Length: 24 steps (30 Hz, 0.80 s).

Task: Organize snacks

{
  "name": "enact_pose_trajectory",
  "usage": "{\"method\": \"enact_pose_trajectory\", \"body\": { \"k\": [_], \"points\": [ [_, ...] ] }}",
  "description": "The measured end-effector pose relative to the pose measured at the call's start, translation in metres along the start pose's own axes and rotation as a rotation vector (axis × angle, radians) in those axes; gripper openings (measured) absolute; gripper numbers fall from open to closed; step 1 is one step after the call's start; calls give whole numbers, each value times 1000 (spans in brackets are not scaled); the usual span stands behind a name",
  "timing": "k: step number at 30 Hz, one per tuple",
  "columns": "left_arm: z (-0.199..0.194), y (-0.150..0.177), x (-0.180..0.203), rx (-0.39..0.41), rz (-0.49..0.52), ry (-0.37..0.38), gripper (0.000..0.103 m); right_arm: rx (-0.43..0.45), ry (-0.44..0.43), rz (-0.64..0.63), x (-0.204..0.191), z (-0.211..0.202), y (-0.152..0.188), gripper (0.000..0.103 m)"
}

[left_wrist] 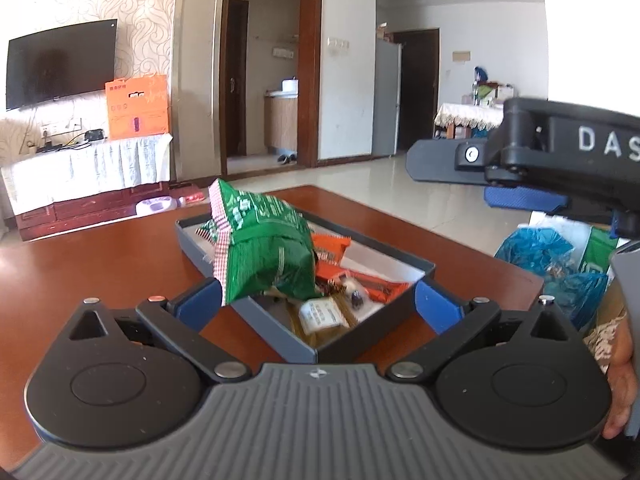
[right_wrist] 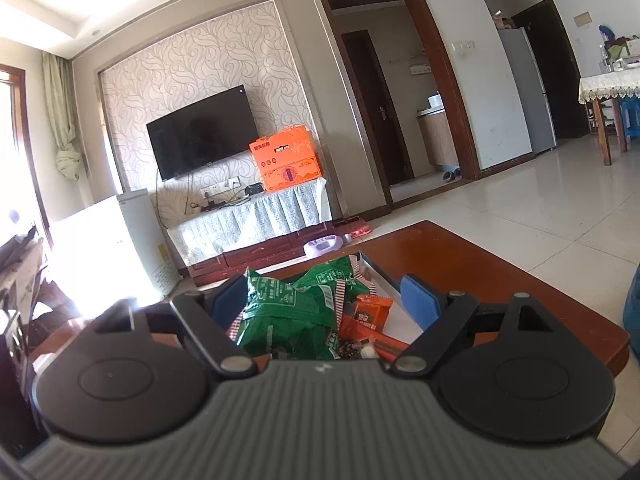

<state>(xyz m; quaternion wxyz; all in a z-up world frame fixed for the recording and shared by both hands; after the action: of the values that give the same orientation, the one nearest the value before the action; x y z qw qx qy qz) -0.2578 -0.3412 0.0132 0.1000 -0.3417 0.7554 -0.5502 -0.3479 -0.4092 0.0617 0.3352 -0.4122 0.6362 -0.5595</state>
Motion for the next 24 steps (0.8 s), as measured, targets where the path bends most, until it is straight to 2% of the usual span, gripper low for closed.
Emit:
{"method": "enact_pose_trajectory", "body": {
  "k": [7, 11, 17, 21, 24],
  "points": [
    [-22, 10, 0, -9, 0, -129, 103, -18, 4, 4, -10, -33, 5, 85],
    [-39, 12, 2, -5, -22, -138, 103, -36, 15, 35, -6, -53, 10, 85],
    [-61, 22, 7, -19, 19, -157, 103, -72, 54, 84, 10, -74, 21, 85],
    [-73, 25, 11, -43, 9, -134, 103, -86, 71, 113, 15, -85, 28, 85],
    [-76, 28, 10, -66, 14, -189, 103, -100, 77, 122, 16, -88, 32, 85]
  ]
}}
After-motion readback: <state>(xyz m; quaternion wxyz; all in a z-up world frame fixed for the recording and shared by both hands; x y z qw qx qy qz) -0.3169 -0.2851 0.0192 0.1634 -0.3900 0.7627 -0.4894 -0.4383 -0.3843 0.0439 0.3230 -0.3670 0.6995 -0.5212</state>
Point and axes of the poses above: each gripper's, at about its wrist camera, not at the fingertips, and z roughly the way its jaws point, x to its right, y to its underside, the point moved 9 cm from there along z, roughly the way its jaws point, and after that the axes turned 14 degrees about -z, right-handed, at the moved point
